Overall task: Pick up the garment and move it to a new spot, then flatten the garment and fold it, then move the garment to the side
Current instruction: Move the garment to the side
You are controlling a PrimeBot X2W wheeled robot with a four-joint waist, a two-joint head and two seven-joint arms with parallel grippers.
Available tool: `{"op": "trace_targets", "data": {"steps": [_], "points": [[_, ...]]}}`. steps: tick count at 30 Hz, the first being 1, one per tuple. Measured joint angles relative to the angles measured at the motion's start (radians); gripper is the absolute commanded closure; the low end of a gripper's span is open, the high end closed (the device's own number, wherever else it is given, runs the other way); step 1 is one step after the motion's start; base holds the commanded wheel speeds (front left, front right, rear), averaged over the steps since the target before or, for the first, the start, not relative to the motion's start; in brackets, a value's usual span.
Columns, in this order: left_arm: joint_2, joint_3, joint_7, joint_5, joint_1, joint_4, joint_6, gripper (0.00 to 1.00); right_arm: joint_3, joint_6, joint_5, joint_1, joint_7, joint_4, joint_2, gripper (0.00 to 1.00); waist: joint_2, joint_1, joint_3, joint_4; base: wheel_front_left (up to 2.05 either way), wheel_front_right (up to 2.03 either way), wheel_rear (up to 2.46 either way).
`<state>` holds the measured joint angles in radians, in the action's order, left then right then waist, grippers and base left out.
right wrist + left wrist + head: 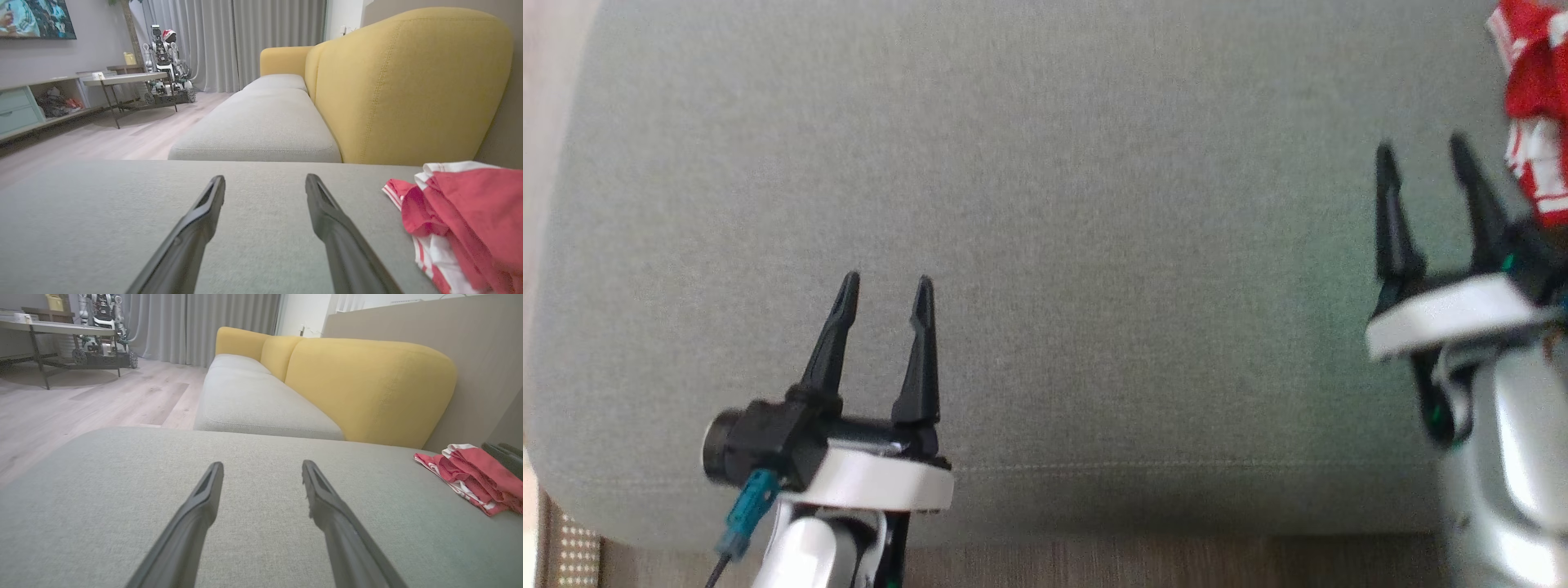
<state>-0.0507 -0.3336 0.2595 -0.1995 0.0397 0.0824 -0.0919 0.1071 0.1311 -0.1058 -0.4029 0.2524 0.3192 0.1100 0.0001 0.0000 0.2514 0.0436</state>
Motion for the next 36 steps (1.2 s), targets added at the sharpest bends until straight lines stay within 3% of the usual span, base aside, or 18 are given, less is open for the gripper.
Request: {"op": "trace_targets", "data": {"steps": [5,12,19,36], "points": [[-0.001,0.032,0.000,-0.021,-0.057,0.005,-0.014,0.00,-0.023,0.000,-0.039,0.186,0.000,-0.151,-0.043,0.00,0.0000,0.0000,-0.082,0.008,0.00,0.00,0.00],[-0.001,0.057,0.000,0.041,-0.123,0.017,-0.004,0.00,-0.016,0.000,-0.059,0.382,0.000,-0.302,-0.055,0.00,0.0000,0.0000,-0.169,0.008,0.00,0.00,0.00],[-0.003,0.067,0.000,0.098,-0.220,0.014,0.017,0.00,-0.015,0.000,-0.068,0.536,0.000,-0.293,-0.065,0.00,0.0000,-0.0001,-0.241,-0.003,0.00,0.00,0.00],[-0.004,0.085,0.000,0.118,-0.223,-0.013,0.040,0.00,-0.035,0.000,-0.061,0.542,0.000,-0.289,-0.069,0.00,0.0000,-0.0001,-0.278,-0.003,0.00,0.00,0.00]]}}
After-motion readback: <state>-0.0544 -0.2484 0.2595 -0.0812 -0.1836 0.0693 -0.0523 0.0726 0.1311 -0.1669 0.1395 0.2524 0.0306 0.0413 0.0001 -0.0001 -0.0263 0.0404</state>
